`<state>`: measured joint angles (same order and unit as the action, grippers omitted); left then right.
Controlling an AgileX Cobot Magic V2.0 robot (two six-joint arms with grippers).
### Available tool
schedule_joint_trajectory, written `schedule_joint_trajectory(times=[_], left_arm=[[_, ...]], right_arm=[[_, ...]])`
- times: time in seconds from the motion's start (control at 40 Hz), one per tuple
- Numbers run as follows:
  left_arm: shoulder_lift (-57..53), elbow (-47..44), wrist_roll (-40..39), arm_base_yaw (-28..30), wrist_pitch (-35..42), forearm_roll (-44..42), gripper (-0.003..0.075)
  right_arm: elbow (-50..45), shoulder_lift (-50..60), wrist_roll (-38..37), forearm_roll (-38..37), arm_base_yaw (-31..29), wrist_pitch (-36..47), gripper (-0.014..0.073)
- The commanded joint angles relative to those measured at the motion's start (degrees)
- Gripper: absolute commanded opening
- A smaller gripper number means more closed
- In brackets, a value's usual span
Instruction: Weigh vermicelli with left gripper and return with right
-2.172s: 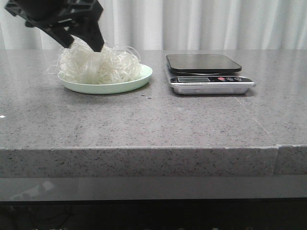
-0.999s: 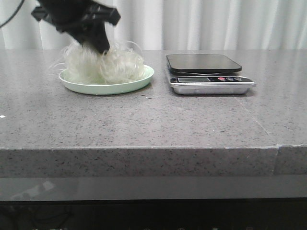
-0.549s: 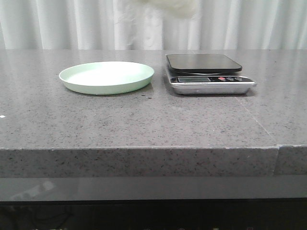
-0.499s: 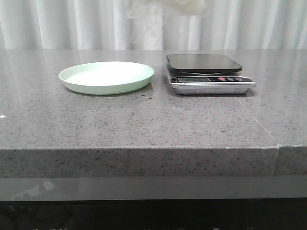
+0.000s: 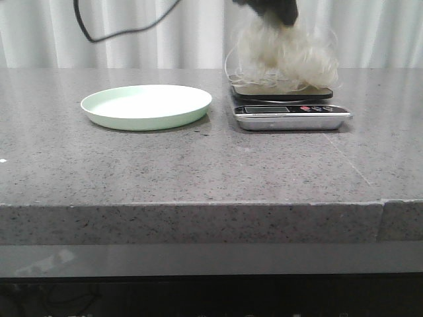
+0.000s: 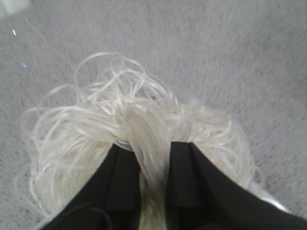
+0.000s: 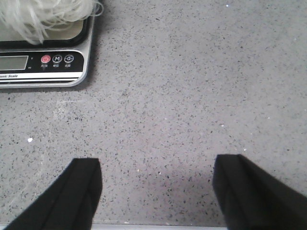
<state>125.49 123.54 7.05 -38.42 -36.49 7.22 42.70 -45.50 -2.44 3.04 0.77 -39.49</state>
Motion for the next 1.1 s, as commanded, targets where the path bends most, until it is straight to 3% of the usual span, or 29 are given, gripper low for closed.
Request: schedule_joint_trajectory(times=[0.0, 0.15, 0.699, 0.874, 1.074], left_arm=[[-3.1, 2.6, -0.1, -0.3, 3.4, 0.7, 0.0354], [-3.1, 3.8, -0.1, -0.9, 2.7, 1.0, 0.0443], [-20.1, 6.5, -2.4, -0.9, -14.1, -2.6, 0.0442], [-28.7, -0.3, -3.2, -0.9, -14.4, -2.9, 0.0442], [-42.8, -19.0, -3.3, -0.9, -7.5, -3.6, 0.0441]], right_arm=[[2.0, -0.1, 0.3, 0.1, 0.1, 3.5, 0.0596], [2.0, -0.1, 0.3, 0.1, 0.1, 3.5, 0.0596], [2.0, -0.1, 0.3, 0.1, 0.1, 2.3, 0.0596], [2.0, 0.0, 1.3, 0.1, 0.1, 2.3, 0.0596], [2.0, 0.0, 1.5, 0.5, 0.1, 2.3, 0.0596]])
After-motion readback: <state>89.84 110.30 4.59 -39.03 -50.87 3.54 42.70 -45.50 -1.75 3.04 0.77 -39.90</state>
